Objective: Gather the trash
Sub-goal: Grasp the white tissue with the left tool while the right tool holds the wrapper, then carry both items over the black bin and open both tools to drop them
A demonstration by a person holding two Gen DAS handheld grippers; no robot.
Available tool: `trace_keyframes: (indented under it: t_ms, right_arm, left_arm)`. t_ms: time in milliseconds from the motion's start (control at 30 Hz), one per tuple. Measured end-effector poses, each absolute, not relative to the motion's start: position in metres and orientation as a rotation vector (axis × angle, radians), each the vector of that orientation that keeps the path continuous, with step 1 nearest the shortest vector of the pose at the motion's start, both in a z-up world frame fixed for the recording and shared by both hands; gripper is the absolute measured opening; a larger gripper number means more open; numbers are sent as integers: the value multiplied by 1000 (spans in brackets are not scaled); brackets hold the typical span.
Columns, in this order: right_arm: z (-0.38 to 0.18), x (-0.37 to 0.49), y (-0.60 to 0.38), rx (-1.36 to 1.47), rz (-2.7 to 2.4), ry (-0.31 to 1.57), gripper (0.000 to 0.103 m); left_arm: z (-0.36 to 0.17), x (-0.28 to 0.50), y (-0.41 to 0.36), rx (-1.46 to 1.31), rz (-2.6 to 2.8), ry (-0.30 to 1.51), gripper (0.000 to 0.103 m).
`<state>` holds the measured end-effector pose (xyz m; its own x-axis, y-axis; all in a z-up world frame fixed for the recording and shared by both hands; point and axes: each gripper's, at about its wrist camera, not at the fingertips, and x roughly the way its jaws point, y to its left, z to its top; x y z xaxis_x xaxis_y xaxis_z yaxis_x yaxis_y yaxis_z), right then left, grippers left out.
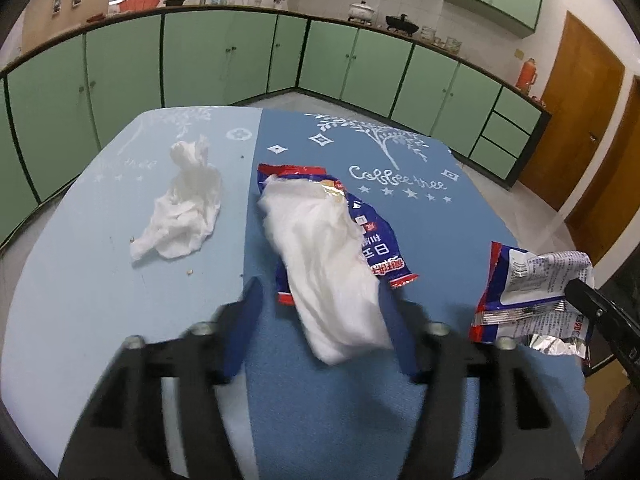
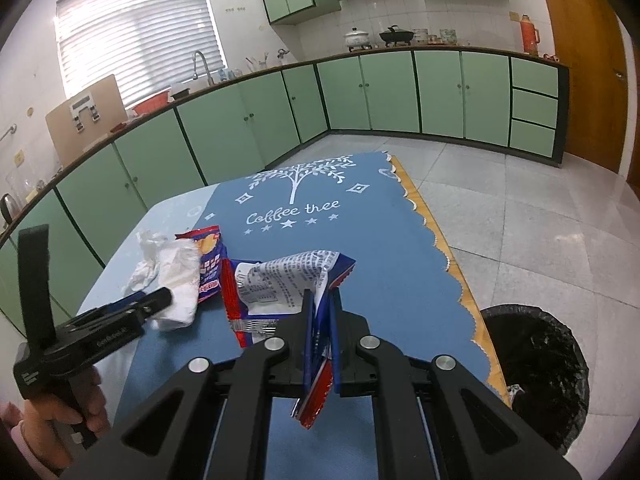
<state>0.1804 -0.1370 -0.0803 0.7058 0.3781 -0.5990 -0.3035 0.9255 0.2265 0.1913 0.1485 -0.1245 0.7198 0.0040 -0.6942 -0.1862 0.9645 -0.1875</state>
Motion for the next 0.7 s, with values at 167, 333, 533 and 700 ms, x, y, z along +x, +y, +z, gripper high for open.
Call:
trace_keyframes:
  t_ms: [167, 333, 533, 700]
  right_arm:
    - [-81, 181, -139, 112, 379, 690, 8]
    - [-82, 183, -140, 113, 375, 697, 8]
    - [-76, 180, -144, 124, 374, 679, 8]
    - [-63, 173, -158, 137, 360, 636, 8]
  left_arm:
    - [-135, 199, 144, -230, 114, 811, 30]
    - [-134, 197, 138, -206, 98, 795, 0]
    - [-118, 180, 139, -218, 92, 731, 0]
    - [-94, 163, 134, -213, 69, 684, 0]
